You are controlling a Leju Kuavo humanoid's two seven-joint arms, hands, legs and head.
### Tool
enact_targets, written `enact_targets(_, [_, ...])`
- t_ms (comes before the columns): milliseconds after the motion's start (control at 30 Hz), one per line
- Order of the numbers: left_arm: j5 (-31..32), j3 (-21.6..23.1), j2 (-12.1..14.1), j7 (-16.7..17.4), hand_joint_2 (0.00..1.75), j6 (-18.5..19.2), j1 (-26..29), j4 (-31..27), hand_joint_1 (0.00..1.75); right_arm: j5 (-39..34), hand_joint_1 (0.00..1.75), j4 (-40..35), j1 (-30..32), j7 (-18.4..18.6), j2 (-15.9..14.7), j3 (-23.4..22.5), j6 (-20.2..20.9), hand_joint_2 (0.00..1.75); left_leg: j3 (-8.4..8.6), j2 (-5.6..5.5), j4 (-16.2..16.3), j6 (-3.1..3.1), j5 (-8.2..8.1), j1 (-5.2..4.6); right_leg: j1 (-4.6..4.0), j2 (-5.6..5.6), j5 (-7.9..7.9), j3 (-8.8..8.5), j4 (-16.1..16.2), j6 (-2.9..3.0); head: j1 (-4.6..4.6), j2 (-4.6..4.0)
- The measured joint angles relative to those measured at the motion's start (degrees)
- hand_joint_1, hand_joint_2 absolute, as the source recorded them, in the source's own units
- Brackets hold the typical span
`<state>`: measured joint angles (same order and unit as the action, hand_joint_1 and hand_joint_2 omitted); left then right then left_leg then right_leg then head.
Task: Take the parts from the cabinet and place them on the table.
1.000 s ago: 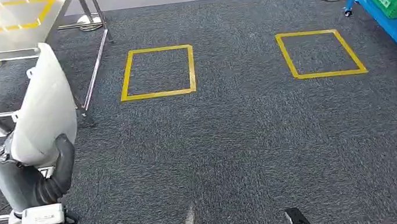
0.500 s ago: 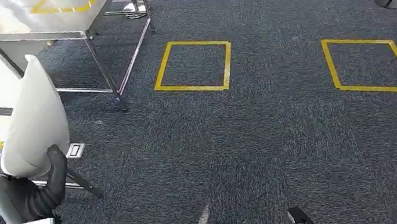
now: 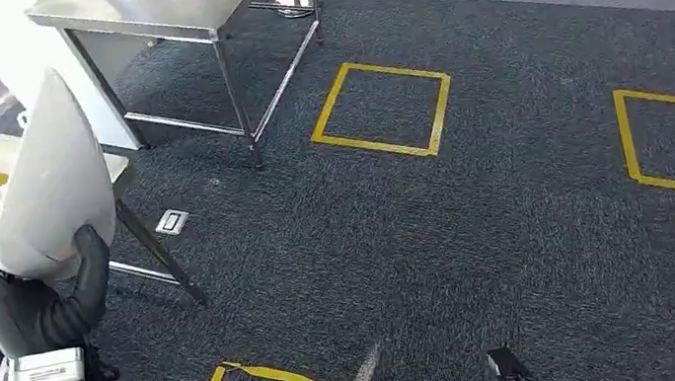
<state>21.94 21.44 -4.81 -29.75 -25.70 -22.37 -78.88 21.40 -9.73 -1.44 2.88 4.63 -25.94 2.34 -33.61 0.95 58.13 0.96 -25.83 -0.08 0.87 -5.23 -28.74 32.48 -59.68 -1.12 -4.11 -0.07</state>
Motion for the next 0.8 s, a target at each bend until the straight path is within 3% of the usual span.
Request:
enact_targets(33, [-0.4,0.0,-0.3,-0.3,1.75,0.4,-0.5,0.2,1.75,-0.5,0.00,0.0,0.0,-0.1,0.1,-0.3,-0.1,0.00,-0.14,-0.46,0.0,0.26,0.13,0.19,0.00,2.53,-1.76,1.21,-2.5,-0.19,0.00,0.00])
enact_targets(67, [-0.6,0.0,-0.6,-0.5,1.75,1.2,-1.1,0.6,1.75,-1.1,0.00,0.0,0.1,-0.1,0.1,-0.7,-0.4,0.00,-0.29,-1.01,0.0,0.44,0.22,0.25,0.08,4.00,-3.89,3.16,-6.6,-0.42,-0.31,0.00])
enact_targets(133, [-1.0,0.1,-1.3,-0.6,1.75,1.9,-1.8,1.6,1.75,-1.7,0.00,0.0,0.4,-0.1,0.1,-1.3,-0.7,0.00,-0.59,-2.53,0.1,0.55,0.31,0.24,0.11,4.85,-7.30,7.81,-15.6,-0.73,-0.65,0.00])
enact_targets(167, [-1.0,0.1,-1.5,-0.6,1.75,2.1,-2.0,2.2,1.75,-2.0,0.00,0.0,0.4,-0.1,0.1,-1.7,-0.7,0.00,-0.65,-3.30,0.2,0.49,0.35,0.25,0.12,4.88,-6.96,8.84,-17.1,-0.72,-0.72,0.00])
enact_targets(200, [-1.1,0.2,-1.6,-0.7,1.75,2.2,-2.2,2.8,1.75,-2.1,0.00,0.0,0.4,-0.1,0.1,-1.9,-0.7,0.00,-0.65,-3.94,0.3,0.48,0.35,0.25,0.16,4.90,-5.33,8.34,-15.6,-0.68,-0.72,0.00])
enact_targets(267, [-1.1,0.7,-2.3,-1.2,1.75,2.0,-3.0,3.6,1.75,-2.1,0.00,0.0,0.4,0.1,0.2,-2.1,-0.9,0.00,-0.67,-5.49,0.7,0.20,0.31,0.40,0.42,5.74,0.20,3.86,-6.0,-0.61,-0.72,0.00])
enact_targets(300, [-1.0,0.9,-2.7,-1.4,1.75,1.5,-3.3,3.8,1.75,-1.9,0.00,0.0,0.4,0.1,0.3,-2.1,-1.0,0.00,-0.77,-6.11,0.9,-0.14,0.20,0.44,0.74,7.89,2.01,1.42,-0.7,-0.63,-0.76,0.00])
enact_targets(333, [-0.9,1.0,-3.0,-1.5,1.75,0.9,-3.6,4.0,1.75,-1.5,0.00,0.0,0.4,0.1,0.5,-2.1,-1.0,0.00,-1.17,-6.59,1.1,-0.67,0.20,0.16,0.88,10.46,0.87,0.96,0.3,-0.70,-0.74,0.00])
enact_targets(433, [-0.7,1.1,-3.1,-1.4,1.75,0.3,-3.6,4.5,1.75,-1.0,0.00,0.0,0.4,0.2,1.1,-2.1,-1.2,0.00,-1.43,-8.23,0.5,-1.86,0.81,0.49,0.34,8.51,1.24,1.08,0.3,0.37,-0.75,0.00])
enact_targets(467, [-0.6,1.1,-3.0,-1.4,1.75,0.1,-3.6,4.5,1.75,-1.0,0.00,0.0,0.4,0.1,1.2,-2.1,-1.2,0.00,-1.70,-8.87,0.3,-2.30,1.02,0.45,0.52,7.79,1.45,0.94,0.5,0.86,-0.70,0.00])
enact_targets(500, [-0.6,1.1,-2.9,-1.5,1.75,0.0,-3.5,4.5,1.75,-1.0,0.00,0.0,0.3,0.1,1.4,-2.1,-1.2,0.00,-1.92,-7.18,1.0,-2.43,0.59,0.46,0.80,6.86,1.75,0.79,0.9,1.35,-0.70,0.00])
enact_targets(533, [-0.5,1.1,-2.8,-1.4,1.75,0.0,-3.7,4.5,1.75,-1.0,0.00,0.0,0.3,0.0,1.4,-2.1,-1.2,0.00,-2.92,-3.66,3.1,-2.67,-1.05,0.08,0.65,6.36,1.73,0.74,1.1,1.71,-0.30,0.00])
enact_targets(567, [-0.5,1.1,-2.8,-1.5,1.75,0.0,-3.7,4.7,1.75,-1.0,0.00,0.0,0.4,0.1,1.5,-2.1,-1.2,0.00,-4.65,-2.14,6.8,-2.83,-3.29,0.14,0.46,5.64,1.65,0.76,1.0,2.11,0.09,0.00])
enact_targets(633, [-0.4,1.2,-2.8,-1.4,1.75,0.0,-3.6,4.9,1.75,-1.0,0.00,0.0,0.6,0.1,1.6,-2.1,-1.2,0.00,-8.67,-1.42,15.6,-3.02,-7.29,0.26,0.27,4.03,1.54,0.84,1.0,2.29,0.09,0.00])
enact_targets(667, [-0.4,1.2,-2.7,-1.4,1.75,0.0,-3.6,5.1,1.75,-1.0,0.00,0.0,0.6,0.1,1.6,-2.1,-1.2,0.00,-9.81,-1.37,18.2,-3.08,-7.84,0.27,0.20,3.25,1.51,0.87,1.0,2.33,0.09,0.00])
enact_targets(700, [-0.4,1.2,-2.7,-1.4,1.75,0.0,-3.6,5.2,1.75,-1.0,0.00,0.0,0.6,0.1,1.6,-2.1,-1.2,0.00,-9.42,-1.29,17.9,-3.06,-7.09,0.27,0.13,2.49,1.48,0.83,1.0,2.36,0.09,0.00])
enact_targets(733, [-0.4,1.2,-2.7,-1.4,1.75,0.0,-3.6,5.3,1.75,-1.0,0.00,0.0,0.5,0.1,1.6,-2.1,-1.2,0.00,-7.56,-1.13,14.5,-2.90,-5.01,0.25,0.05,1.80,1.41,0.76,0.9,2.34,0.07,0.00])
enact_targets(767, [-0.4,1.2,-2.7,-1.4,1.75,0.0,-3.6,5.3,1.75,-1.0,0.00,0.0,0.4,0.1,1.7,-2.1,-1.2,0.00,-4.88,-0.69,9.7,-2.64,-2.67,0.21,-0.01,1.18,1.30,0.63,0.9,2.30,0.09,0.00])
enact_targets(800, [-0.4,1.2,-2.7,-1.4,1.75,0.0,-3.7,5.3,1.75,-1.0,0.00,0.0,0.4,0.1,1.7,-2.1,-1.2,0.00,-1.89,0.62,4.4,-2.20,-0.59,0.08,-0.07,0.64,1.13,0.38,0.8,2.12,0.07,0.00])
